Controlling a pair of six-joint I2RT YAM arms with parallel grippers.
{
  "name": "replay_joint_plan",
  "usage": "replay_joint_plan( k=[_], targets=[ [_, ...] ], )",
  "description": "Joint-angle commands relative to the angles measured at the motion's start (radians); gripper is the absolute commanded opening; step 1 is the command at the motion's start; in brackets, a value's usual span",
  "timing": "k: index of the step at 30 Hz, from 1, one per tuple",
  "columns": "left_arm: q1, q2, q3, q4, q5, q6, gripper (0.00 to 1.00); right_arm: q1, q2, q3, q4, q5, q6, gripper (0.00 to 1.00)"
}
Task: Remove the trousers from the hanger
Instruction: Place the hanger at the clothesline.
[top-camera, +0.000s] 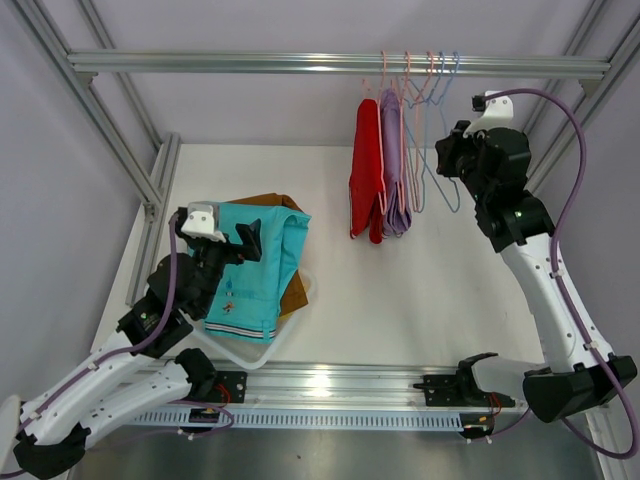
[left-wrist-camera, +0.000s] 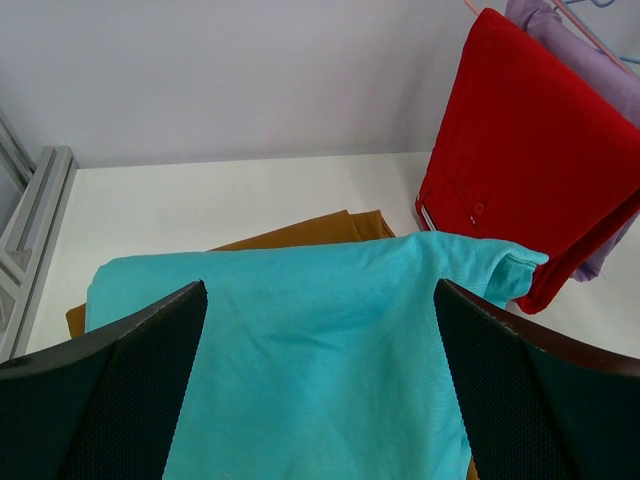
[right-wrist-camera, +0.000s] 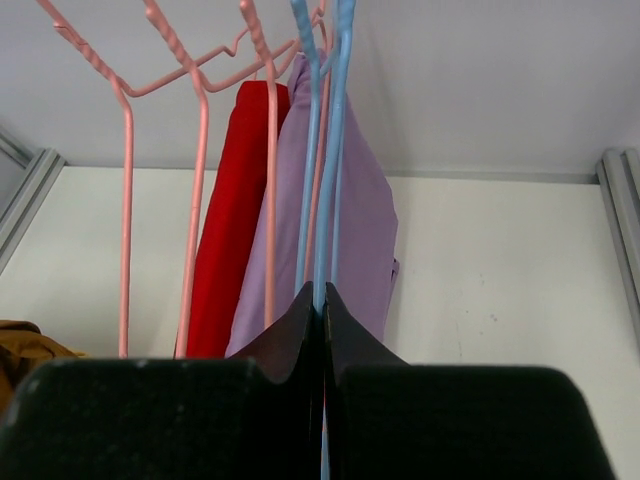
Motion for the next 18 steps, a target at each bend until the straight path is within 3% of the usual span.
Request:
replay_joint_plan(
  k=[1, 18],
  targets=[
    [-0.004, -0.007, -0.004, 0.032, 0.017, 0.011, 0.99, 0.043, -0.013, -0.025, -0.004, 0.011, -0.025, 0.0],
    [-0.005, -0.002, -0.004, 0.029, 0.024, 0.011, 0.99, 0.098, 0.007, -0.069, 0.012, 0.043, -0.042, 0.0]
  ],
)
